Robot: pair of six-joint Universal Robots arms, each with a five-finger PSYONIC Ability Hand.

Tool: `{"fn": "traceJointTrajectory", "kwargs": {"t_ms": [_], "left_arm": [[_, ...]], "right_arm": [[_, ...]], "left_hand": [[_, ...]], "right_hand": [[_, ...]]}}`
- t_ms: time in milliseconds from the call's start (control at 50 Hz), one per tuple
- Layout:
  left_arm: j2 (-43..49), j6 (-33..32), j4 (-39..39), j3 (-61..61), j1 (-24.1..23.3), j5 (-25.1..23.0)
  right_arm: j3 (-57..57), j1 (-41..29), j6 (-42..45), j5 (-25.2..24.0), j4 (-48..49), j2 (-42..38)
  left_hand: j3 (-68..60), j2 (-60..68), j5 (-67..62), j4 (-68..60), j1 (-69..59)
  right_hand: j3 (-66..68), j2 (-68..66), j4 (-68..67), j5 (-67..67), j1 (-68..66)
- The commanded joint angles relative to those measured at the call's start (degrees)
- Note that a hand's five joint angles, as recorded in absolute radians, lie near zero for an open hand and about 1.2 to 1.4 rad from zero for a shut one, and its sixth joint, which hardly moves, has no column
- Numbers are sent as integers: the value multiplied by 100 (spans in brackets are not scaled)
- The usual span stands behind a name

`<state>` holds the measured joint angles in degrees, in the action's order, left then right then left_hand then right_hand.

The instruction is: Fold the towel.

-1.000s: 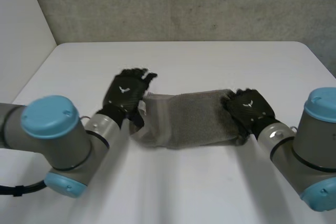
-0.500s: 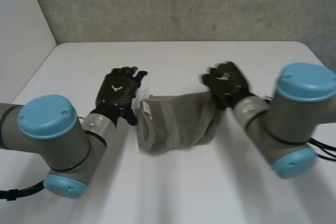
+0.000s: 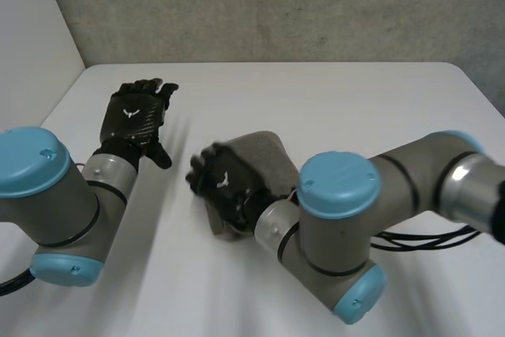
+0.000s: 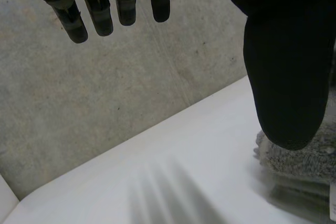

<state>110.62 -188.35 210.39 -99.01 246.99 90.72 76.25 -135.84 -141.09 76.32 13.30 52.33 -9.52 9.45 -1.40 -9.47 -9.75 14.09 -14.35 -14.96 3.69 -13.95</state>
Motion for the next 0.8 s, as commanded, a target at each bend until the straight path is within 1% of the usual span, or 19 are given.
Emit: {"fn": "traceJointTrajectory", "kwargs": {"t_ms": [20,40,60,100,180,200,220,240,280,320,360,400,440,560,700,740,760,780,800], "left_arm": [[30,87,37,206,-247,-19],[30,88,38,207,-248,-19],[56,140,29,268,-309,-19],[91,202,29,356,-371,-19],[283,508,-50,592,-485,-10],[285,510,-50,593,-485,-10],[450,692,-76,706,-581,-19],[452,694,-77,708,-582,-19],[723,1018,-356,883,-792,-28],[855,1106,-515,944,-828,-28],[1023,1169,-701,1024,-855,-19],[1320,1248,-1033,1155,-924,-10],[1496,1248,-1157,1225,-986,-1],[1937,1213,-1316,1428,-1048,25],[1771,1195,-1316,1463,-1013,34],[1550,1195,-1325,1472,-1013,34],[1289,1195,-1325,1455,-1004,25],[982,1195,-1325,1446,-1004,25],[979,1195,-1325,1446,-1004,25]], "right_arm": [[610,163,-1237,393,340,936],[689,372,-1437,497,314,1050],[689,374,-1439,498,313,1051],[760,795,-1867,629,252,1130],[681,1051,-2335,630,67,1130],[620,1129,-2509,613,-89,1121],[506,1217,-2694,578,-265,1043],[505,1218,-2696,577,-267,1042],[364,1315,-2871,533,-451,954],[197,1438,-3082,428,-662,752],[-100,1517,-3336,148,-925,332],[-215,1526,-3389,42,-1022,130],[-294,1526,-3399,-20,-1075,-55],[-479,1517,-3355,-73,-1119,-461],[-497,1517,-3328,-82,-1128,-347],[-497,1534,-3328,-29,-1119,11],[-497,1535,-3328,-29,-1119,14],[-497,1561,-3328,-3,-1111,318],[-497,1613,-3337,58,-1128,643]], "left_hand": [[-48,55,140,-53,-25],[-48,55,140,-53,-25],[-48,55,140,-53,-25],[-48,55,140,-53,-25],[-70,76,119,-75,-47],[-70,77,119,-75,-47],[-70,77,119,-75,-47],[-70,77,119,-75,-47],[-103,110,85,-108,-80],[-103,110,85,-108,-80],[-120,127,68,-125,-97],[-120,127,68,-125,-97],[-120,127,68,-125,-97],[-120,127,68,-125,-97],[-120,127,68,-125,-97],[-103,110,85,-108,-80],[-87,94,102,-92,-64],[-70,77,118,-75,-47],[-70,77,119,-75,-47]], "right_hand": [[-409,435,496,-369,395],[-409,435,496,-369,395],[-409,435,496,-369,395],[-409,435,496,-369,395],[-409,435,496,-369,395],[-409,435,496,-369,395],[-409,435,496,-369,395],[-409,435,496,-369,395],[-409,435,496,-369,395],[-409,435,496,-369,395],[-409,435,496,-369,395],[-409,435,496,-369,395],[-409,435,496,-369,395],[-409,435,496,-369,395],[-409,435,496,-369,395],[-409,435,496,-369,395],[-409,435,496,-369,395],[-409,435,496,-369,395],[-409,435,496,-369,395]]}}
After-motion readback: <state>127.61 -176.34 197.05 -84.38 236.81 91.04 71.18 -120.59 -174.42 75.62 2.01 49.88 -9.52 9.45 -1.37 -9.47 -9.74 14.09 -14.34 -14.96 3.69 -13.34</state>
